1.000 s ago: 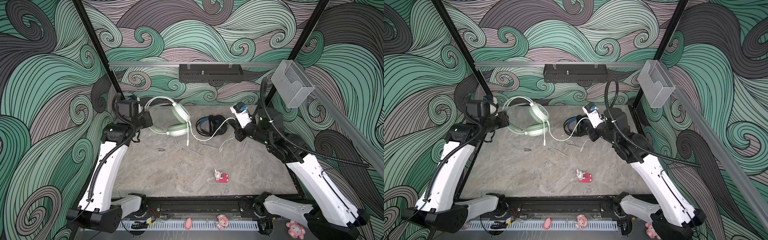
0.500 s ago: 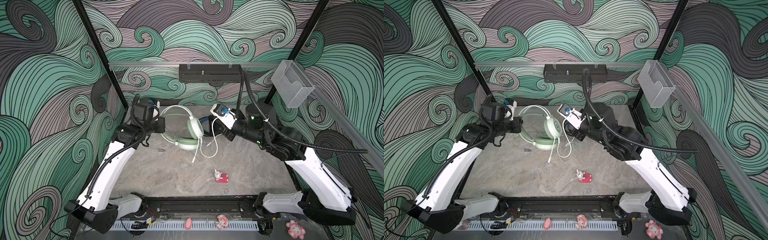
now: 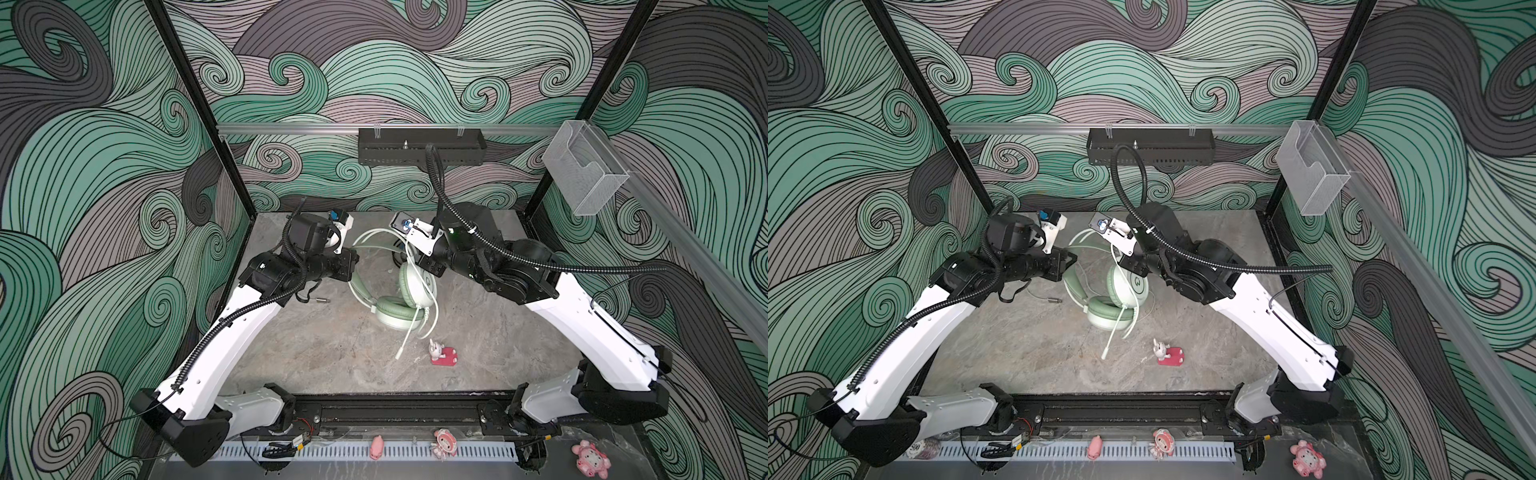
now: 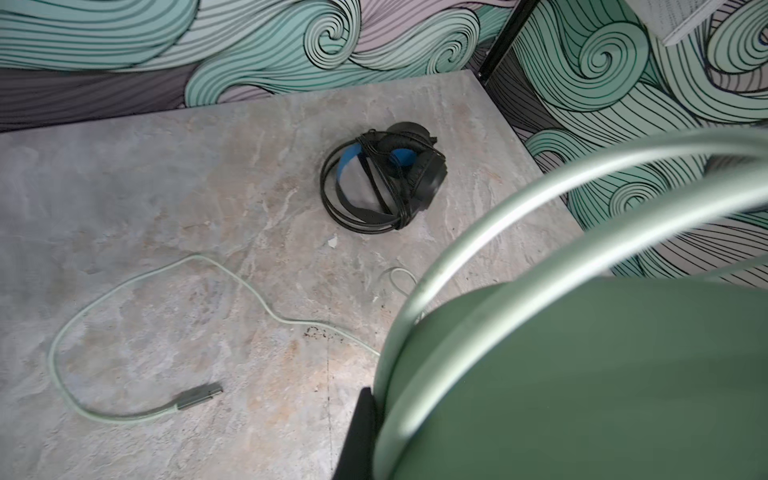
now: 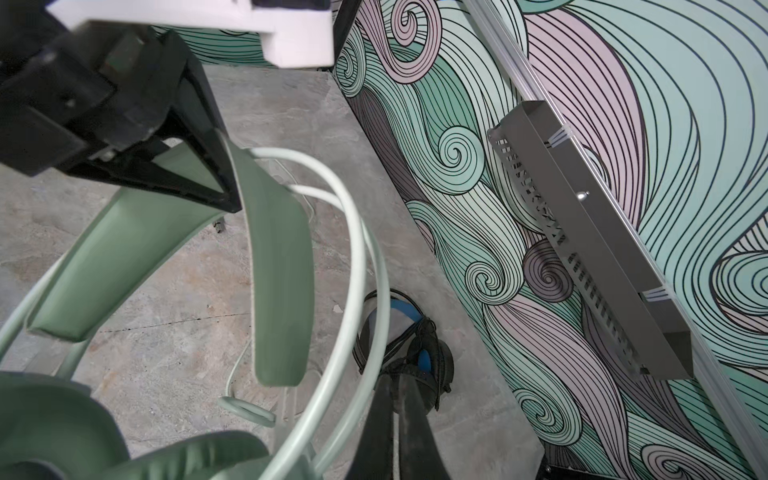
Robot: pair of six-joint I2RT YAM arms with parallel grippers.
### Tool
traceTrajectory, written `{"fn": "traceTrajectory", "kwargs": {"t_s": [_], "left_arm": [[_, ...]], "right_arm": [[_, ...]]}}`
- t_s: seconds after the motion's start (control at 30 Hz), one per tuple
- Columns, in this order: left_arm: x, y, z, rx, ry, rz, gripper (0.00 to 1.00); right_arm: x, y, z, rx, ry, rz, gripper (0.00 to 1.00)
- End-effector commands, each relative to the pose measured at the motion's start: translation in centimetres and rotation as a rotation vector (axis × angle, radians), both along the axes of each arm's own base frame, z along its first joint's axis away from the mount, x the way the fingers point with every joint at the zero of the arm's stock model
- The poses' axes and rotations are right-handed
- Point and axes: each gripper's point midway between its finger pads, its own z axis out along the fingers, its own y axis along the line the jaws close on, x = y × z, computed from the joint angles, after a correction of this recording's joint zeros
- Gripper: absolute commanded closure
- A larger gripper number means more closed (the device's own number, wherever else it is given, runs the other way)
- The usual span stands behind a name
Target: Wrap the headphones
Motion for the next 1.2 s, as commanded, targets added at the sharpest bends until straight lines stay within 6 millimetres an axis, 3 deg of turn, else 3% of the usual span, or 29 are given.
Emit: {"fn": "traceTrajectory", "kwargs": {"t_s": [0.0,0.53,0.87,1.17], "left_arm": [[-0.9,-2.3,2.5,-0.166,-0.011,-0.056,1.00],[-3.3,-5.3,1.4,-0.233,0.070,-0.226,1.00],[-4.2,-5.9,1.8,-0.258,0.057,-0.277,1.00],[-5.4,-6.4,2.4,-0.307,0.051,-0.341,1.00]], "right_arm": [[0.5,-1.0,0.9,0.001,-0.028,-0.068,0.95],[2.1,-1.6,0.3,-0.034,-0.037,-0.178,0.78],[2.9,-2.7,0.3,-0.044,-0.052,-0.256,0.72],[3.5,-4.0,0.8,-0.025,-0.057,-0.304,0.61]]}}
